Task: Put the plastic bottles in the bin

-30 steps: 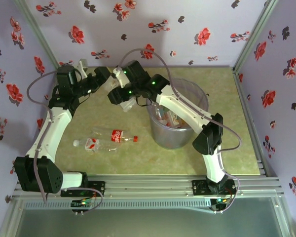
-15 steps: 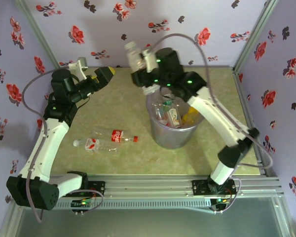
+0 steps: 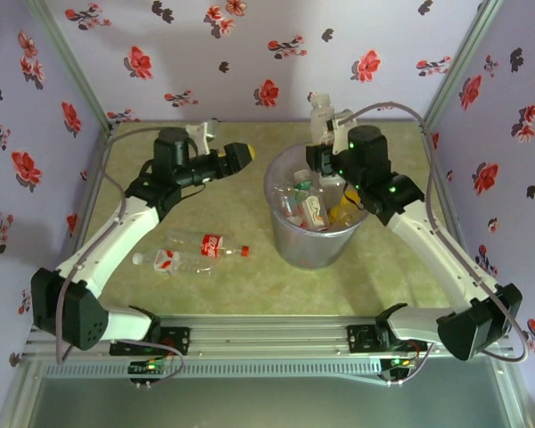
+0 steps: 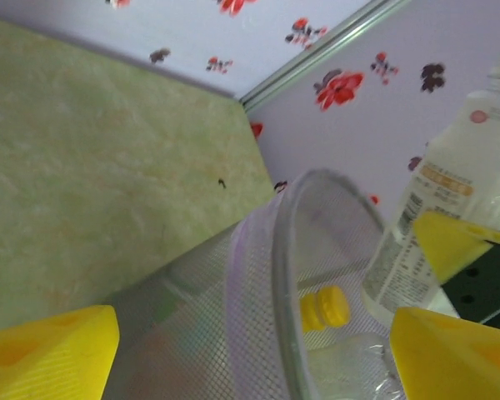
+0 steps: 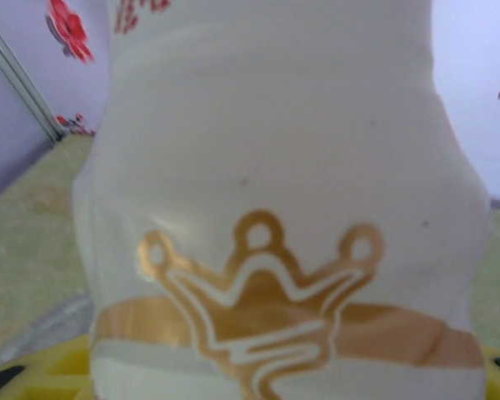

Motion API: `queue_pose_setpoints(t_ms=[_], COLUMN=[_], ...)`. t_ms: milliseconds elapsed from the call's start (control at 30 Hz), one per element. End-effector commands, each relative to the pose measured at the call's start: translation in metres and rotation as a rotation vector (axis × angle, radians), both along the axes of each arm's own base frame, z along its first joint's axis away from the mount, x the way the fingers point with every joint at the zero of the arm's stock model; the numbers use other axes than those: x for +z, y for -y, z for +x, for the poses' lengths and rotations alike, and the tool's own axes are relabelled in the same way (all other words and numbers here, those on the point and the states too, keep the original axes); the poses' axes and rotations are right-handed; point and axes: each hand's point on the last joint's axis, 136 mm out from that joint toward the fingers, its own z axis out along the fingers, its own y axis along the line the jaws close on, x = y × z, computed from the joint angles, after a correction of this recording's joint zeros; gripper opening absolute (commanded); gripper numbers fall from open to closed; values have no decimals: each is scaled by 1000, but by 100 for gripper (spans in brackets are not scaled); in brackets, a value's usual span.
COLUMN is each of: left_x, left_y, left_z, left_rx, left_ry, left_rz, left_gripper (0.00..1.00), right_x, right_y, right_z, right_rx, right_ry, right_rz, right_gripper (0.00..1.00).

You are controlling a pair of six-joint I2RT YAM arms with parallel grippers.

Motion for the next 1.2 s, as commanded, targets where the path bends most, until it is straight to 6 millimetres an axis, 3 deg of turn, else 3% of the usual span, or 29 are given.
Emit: queue_pose_setpoints(t_ms=[0, 200, 400, 567, 667, 833, 933, 1167], left_x=[14, -3, -13, -24, -26, -33, -37, -42], left_y=[8, 27, 49, 57, 61, 64, 65, 66], left_z=[2, -3, -6, -2, -3, -4, -3, -2], left_rx=[-2, -38, -85, -98, -109, -115, -114, -114], left_ry=[63, 33, 18, -15, -17, -33, -44, -56], left_rz=[16, 33, 49, 68, 74, 81, 84, 88], left_gripper=[82, 78, 76, 75, 75, 74, 72, 71], right_x=[15, -18, -34, -35, -24, 1, 2, -42], right_y=[0, 3, 10, 12, 14, 19, 17, 11], right_z=[0, -7, -14, -17, -20, -25, -25, -28], right_rx=[26, 41, 31, 41, 45, 34, 34, 40], right_ry=[108, 72, 44, 2, 3, -31, -91, -247], right_rz=[31, 4, -2, -38, -56, -72, -87, -169], right_gripper=[43, 48, 60, 82, 86, 81, 60, 48])
